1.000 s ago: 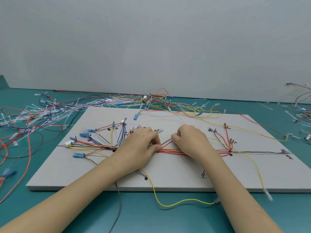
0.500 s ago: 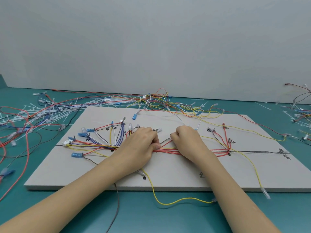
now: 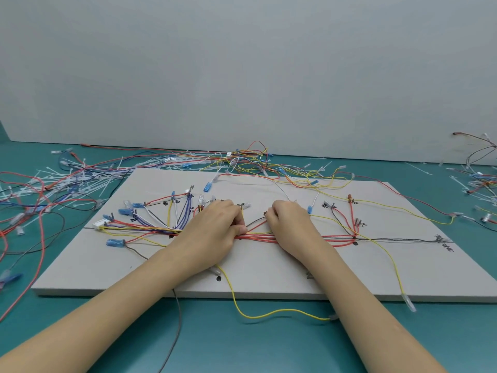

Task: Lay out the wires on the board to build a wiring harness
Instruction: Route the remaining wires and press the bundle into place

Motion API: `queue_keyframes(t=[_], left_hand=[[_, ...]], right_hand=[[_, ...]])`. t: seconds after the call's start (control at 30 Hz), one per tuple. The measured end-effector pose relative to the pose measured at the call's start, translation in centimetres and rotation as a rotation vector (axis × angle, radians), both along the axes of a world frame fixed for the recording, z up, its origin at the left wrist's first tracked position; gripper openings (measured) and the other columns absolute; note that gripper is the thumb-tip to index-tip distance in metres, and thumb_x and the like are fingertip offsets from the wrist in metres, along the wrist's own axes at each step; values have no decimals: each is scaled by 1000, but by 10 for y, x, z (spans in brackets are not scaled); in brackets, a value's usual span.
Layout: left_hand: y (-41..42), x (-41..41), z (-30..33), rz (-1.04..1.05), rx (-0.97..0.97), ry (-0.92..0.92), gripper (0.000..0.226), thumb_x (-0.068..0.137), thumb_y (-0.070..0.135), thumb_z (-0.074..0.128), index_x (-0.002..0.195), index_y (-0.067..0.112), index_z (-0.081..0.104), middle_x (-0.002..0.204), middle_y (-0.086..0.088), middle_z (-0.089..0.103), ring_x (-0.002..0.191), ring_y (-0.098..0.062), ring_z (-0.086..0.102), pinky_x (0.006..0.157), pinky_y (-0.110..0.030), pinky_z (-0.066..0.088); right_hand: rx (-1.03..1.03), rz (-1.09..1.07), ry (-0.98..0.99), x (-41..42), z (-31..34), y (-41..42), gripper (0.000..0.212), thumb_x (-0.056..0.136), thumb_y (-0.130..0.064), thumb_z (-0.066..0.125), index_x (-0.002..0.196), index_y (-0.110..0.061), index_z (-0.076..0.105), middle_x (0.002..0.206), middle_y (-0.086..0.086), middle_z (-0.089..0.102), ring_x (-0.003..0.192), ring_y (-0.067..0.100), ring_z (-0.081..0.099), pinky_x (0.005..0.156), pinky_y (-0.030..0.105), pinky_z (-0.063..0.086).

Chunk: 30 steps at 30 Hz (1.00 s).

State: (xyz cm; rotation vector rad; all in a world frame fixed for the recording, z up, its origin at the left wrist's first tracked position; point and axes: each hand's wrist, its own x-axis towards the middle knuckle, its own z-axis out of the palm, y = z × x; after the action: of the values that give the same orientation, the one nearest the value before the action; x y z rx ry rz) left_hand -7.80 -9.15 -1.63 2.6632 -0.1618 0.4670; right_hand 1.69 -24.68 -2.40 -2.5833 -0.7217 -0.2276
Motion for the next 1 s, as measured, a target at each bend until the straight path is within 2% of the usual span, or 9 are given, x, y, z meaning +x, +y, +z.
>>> queue_keyframes(t=[0.2, 0.3, 0.4, 0.53, 0.73, 0.8, 0.9, 1.0], left_hand=[[5, 5, -2, 31, 1, -15, 11, 93, 21, 59, 83, 20, 54, 87, 6, 53, 86, -13, 44, 77, -24, 31], [10, 8, -3, 45, -12, -23, 11, 93, 20, 60, 83, 19, 55, 86, 5, 54, 87, -14, 46, 77, -24, 31], [14, 12, -5, 57, -21, -31, 10, 92, 20, 61, 84, 16, 58, 86, 3, 54, 86, -15, 47, 76, -25, 32], [19, 15, -5, 61, -29, -20, 10, 92, 19, 62, 83, 18, 57, 86, 3, 56, 87, -17, 49, 81, -30, 38], [24, 18, -4, 70, -59, -19, 12, 91, 19, 62, 81, 20, 57, 85, 4, 56, 86, -16, 49, 81, -31, 40], [25, 18, -5, 64, -72, -23, 11, 91, 19, 63, 81, 20, 57, 85, 4, 56, 86, -15, 49, 81, -30, 40], [26, 17, -6, 55, -72, -31, 11, 91, 22, 64, 81, 22, 58, 84, 6, 56, 85, -14, 49, 79, -27, 38], [27, 18, -8, 52, -77, -35, 11, 91, 24, 64, 82, 22, 58, 85, 6, 56, 85, -14, 49, 78, -28, 39]], right_hand=[[-18, 3, -9, 6, -1, 8, 37, 100, -17, 37, 63, -14, 30, 88, 21, 60, 77, 32, 43, 63, 36, 23], [-20, 21, 1, 10, 0, 14, 37, 100, -17, 36, 64, -14, 31, 88, 20, 60, 77, 31, 42, 63, 35, 23], [-14, 33, 19, 13, 0, 17, 38, 99, -17, 37, 63, -14, 29, 87, 21, 60, 83, 35, 49, 64, 36, 24], [-28, 41, 41, 16, 2, 24, 38, 99, -17, 37, 62, -15, 29, 90, 22, 60, 87, 36, 51, 64, 35, 22], [-72, 29, 42, 17, 6, 29, 38, 100, -18, 35, 63, -15, 29, 84, 18, 55, 84, 34, 49, 65, 34, 23], [-101, 7, 41, 16, 8, 29, 36, 100, -20, 34, 64, -15, 33, 80, 10, 50, 88, 33, 51, 69, 35, 27], [-129, -14, 81, 16, 14, 26, 35, 100, -28, 35, 69, -15, 42, 76, 2, 49, 86, 31, 51, 86, 41, 32], [-16, -16, 156, 22, 17, 14, 38, 99, -38, 40, 68, -17, 47, 69, -2, 51, 79, 27, 50, 92, 42, 32]])
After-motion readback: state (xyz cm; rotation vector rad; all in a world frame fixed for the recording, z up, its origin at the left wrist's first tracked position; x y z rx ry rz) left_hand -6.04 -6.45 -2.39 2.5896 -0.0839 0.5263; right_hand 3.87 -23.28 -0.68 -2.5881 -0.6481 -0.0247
